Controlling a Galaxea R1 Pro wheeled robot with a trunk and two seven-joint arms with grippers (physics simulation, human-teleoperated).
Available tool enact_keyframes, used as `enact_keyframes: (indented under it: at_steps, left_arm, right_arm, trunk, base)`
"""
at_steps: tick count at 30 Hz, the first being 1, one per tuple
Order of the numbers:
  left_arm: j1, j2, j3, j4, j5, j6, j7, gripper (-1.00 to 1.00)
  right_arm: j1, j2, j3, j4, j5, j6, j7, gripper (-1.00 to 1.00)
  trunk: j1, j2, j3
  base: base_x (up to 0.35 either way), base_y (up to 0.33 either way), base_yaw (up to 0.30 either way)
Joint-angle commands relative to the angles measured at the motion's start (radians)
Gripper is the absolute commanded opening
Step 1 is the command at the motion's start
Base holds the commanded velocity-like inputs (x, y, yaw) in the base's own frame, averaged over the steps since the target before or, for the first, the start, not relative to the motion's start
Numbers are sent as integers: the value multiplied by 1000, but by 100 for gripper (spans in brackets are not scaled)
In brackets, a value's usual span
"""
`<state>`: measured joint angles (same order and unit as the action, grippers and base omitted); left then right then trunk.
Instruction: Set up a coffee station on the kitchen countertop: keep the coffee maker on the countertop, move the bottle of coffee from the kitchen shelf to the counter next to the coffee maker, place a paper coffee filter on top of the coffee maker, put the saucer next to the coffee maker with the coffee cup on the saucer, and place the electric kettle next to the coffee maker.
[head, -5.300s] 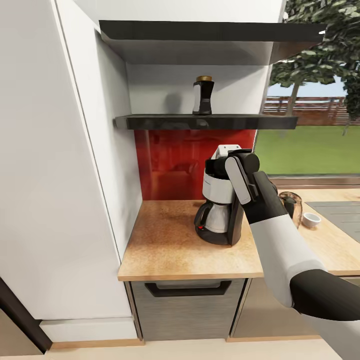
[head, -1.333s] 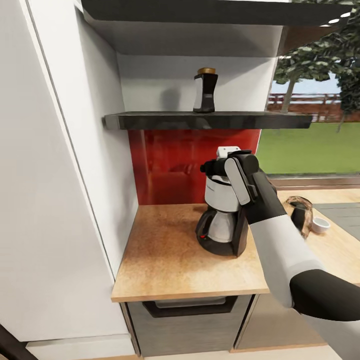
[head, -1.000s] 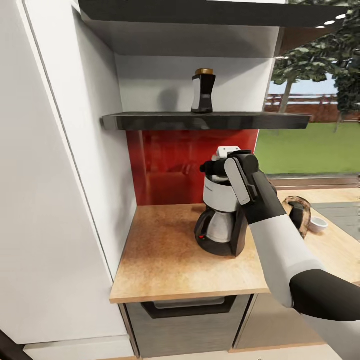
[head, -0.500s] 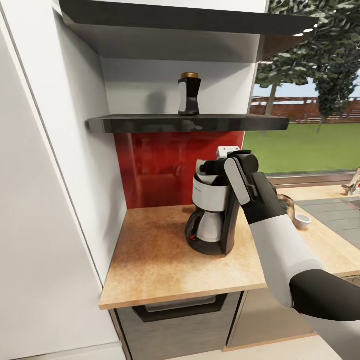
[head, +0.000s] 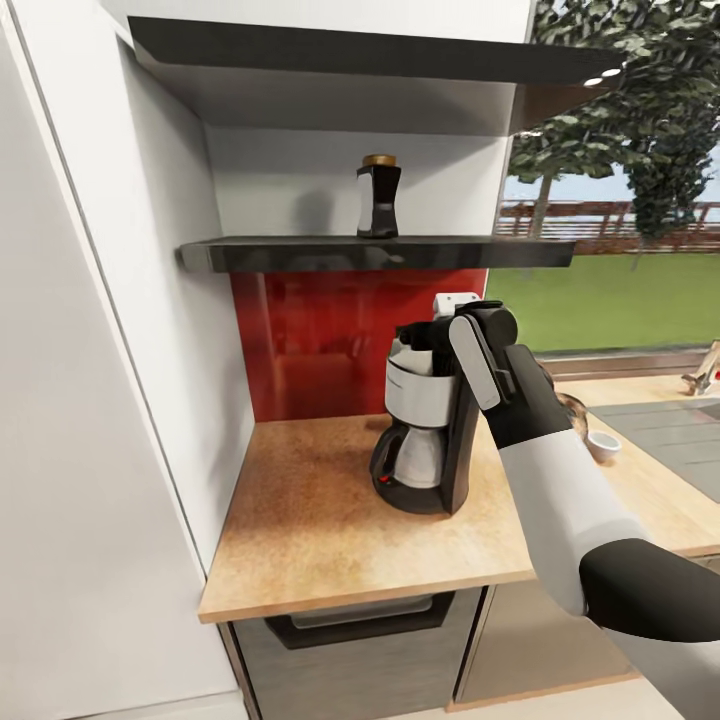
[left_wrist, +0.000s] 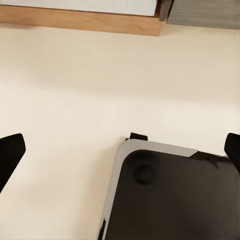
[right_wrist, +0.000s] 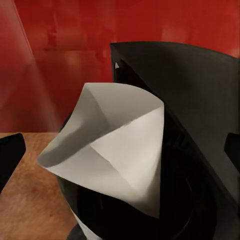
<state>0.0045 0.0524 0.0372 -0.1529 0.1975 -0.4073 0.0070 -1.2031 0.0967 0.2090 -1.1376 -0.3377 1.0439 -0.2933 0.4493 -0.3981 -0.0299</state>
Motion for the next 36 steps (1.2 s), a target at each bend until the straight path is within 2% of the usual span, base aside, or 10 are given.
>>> enact_keyframes:
  at_steps: [1, 28, 36]
  left_arm:
    - [0, 0, 3, -2, -1, -1, 1, 100]
    - [1, 0, 3, -2, -1, -2, 1, 100]
    - [0, -2, 3, -2, 0, -2, 1, 100]
  right_arm:
    - [-1, 0, 1, 3, -10, 2, -10, 100]
    - [-1, 0, 1, 20, -10, 2, -9, 100]
    - [-1, 0, 1, 21, -12, 2, -8, 100]
  trunk:
    - [1, -2, 0]
    - [1, -2, 44]
    - [1, -2, 52]
  base:
    - [0, 0, 0]
    - [0, 0, 0]
    - [-188, -128, 0]
